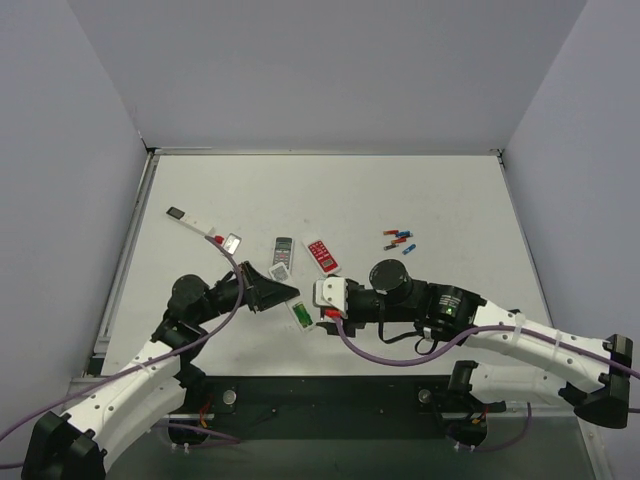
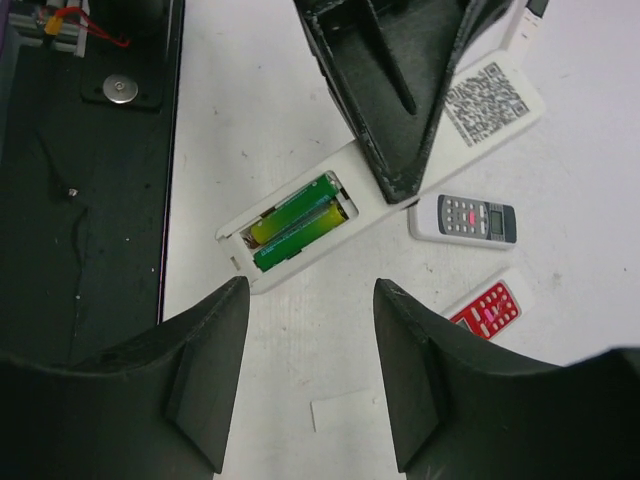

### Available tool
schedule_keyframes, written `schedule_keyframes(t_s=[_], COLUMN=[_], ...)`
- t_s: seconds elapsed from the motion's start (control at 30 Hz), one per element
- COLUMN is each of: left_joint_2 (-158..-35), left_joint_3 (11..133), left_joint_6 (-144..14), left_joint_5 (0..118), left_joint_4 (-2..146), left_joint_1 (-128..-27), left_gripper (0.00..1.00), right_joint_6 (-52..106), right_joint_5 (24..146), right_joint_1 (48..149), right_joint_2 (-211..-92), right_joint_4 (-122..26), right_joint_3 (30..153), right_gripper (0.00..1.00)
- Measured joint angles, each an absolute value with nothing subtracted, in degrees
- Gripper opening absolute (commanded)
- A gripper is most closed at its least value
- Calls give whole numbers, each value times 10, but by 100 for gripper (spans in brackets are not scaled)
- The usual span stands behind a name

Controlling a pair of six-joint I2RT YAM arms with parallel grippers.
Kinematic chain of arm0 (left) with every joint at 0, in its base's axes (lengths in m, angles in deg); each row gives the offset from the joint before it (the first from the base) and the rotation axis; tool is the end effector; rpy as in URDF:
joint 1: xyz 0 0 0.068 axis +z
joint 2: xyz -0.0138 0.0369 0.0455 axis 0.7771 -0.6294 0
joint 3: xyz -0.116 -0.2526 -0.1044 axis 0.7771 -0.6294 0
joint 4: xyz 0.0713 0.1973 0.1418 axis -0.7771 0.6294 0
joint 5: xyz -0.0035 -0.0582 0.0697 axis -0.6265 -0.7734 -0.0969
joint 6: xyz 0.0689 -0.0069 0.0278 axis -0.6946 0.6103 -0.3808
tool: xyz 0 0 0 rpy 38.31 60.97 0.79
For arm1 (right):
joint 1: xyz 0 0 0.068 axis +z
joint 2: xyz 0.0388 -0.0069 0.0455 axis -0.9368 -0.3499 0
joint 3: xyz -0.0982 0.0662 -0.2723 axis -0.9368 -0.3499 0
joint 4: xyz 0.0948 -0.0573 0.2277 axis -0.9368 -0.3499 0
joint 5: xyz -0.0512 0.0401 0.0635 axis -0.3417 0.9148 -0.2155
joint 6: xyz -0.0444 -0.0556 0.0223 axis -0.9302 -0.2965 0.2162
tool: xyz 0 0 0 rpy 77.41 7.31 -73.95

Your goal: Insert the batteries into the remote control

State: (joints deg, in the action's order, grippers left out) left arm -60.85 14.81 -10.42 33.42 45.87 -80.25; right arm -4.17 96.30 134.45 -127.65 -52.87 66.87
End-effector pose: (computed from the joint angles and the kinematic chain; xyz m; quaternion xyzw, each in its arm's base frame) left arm 0.1250 -0.1103 0.2616 -0.0070 0.6881 -0.6520 0.3183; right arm 0.0811 0.2215 0.3656 -0.6106 0.4679 0.3370 0.5428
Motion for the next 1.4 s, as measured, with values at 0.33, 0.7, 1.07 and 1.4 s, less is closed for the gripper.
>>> schedule_keyframes(t_s=[0.33, 0.7, 1.07, 1.4], left_joint_2=[-642, -649, -652, -652], left_joint_3=[183, 197, 204, 209], left_joint_6=[-130, -132, -132, -132], left_joint_5=[266, 247, 235, 233], left_joint_4=[486, 499, 505, 506], left_joint_1=[-802, -802, -802, -802], left_gripper=[0, 0, 0, 0], right_joint_6=[-114, -139, -149, -158], right_joint_5=[1023, 1060, 1081, 1088], right_joint_1=[1344, 1347, 1349, 1349], right_joint_2=[-1320, -1360, -1379, -1389], right_joint_4=[-545, -542, -545, -551], right_joint_3=[706, 732, 750, 750], right_gripper=[35, 30, 23, 18])
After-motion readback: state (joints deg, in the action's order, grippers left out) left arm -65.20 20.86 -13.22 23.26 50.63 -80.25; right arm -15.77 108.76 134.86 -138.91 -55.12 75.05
